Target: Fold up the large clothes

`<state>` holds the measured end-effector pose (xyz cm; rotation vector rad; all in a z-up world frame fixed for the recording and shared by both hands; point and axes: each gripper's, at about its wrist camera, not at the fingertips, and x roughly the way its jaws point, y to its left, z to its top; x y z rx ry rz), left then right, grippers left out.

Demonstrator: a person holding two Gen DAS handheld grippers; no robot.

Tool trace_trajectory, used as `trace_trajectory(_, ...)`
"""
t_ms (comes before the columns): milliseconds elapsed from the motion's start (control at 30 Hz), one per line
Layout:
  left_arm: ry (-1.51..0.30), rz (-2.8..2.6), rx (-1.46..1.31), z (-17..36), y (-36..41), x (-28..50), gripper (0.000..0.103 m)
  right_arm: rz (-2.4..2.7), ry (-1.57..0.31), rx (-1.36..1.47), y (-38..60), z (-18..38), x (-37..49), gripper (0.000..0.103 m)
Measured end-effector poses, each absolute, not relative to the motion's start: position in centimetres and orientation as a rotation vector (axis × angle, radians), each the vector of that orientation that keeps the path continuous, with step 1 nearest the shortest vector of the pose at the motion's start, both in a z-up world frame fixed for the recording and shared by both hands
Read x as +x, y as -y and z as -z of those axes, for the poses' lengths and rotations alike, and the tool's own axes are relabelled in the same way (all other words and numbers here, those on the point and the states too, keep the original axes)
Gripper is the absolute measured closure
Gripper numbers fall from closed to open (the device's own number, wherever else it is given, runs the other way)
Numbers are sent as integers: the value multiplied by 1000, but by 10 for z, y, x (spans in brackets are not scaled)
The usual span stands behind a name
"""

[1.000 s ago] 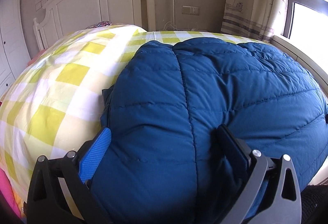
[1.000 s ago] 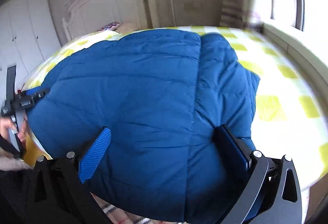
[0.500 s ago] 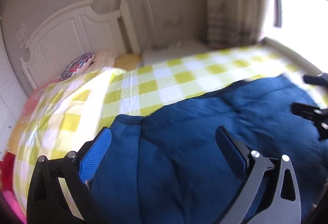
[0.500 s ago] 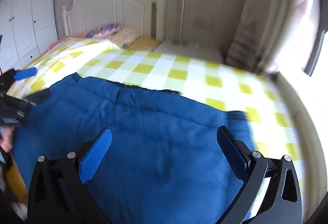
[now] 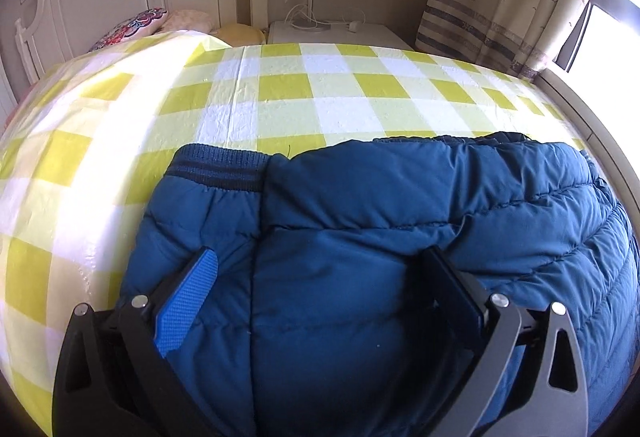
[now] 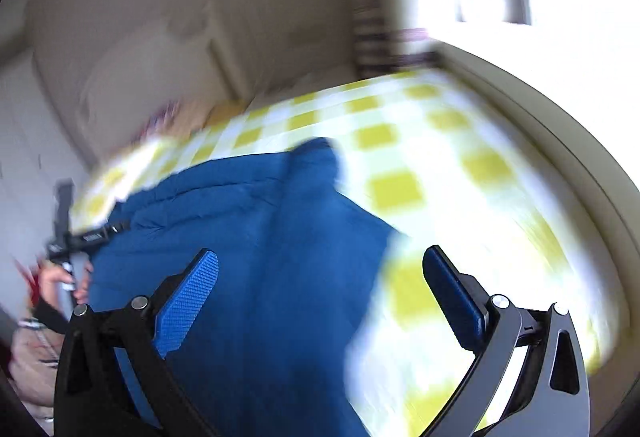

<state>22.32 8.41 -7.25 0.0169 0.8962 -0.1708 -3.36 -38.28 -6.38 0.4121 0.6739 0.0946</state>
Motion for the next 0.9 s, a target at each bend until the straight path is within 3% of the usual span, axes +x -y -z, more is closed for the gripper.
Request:
trace_trajectory(100, -895, 169, 22, 73, -83, 225, 2, -157, -654, 543, 396, 94, -77, 18)
trace_trajectory(333, -894, 168, 25, 73, -82, 225, 2, -218, -679, 732, 380, 148, -102, 27)
trace_trajectory(900, -888, 175, 7, 72, -86, 225, 2, -260, -723, 682, 322, 134, -33, 24)
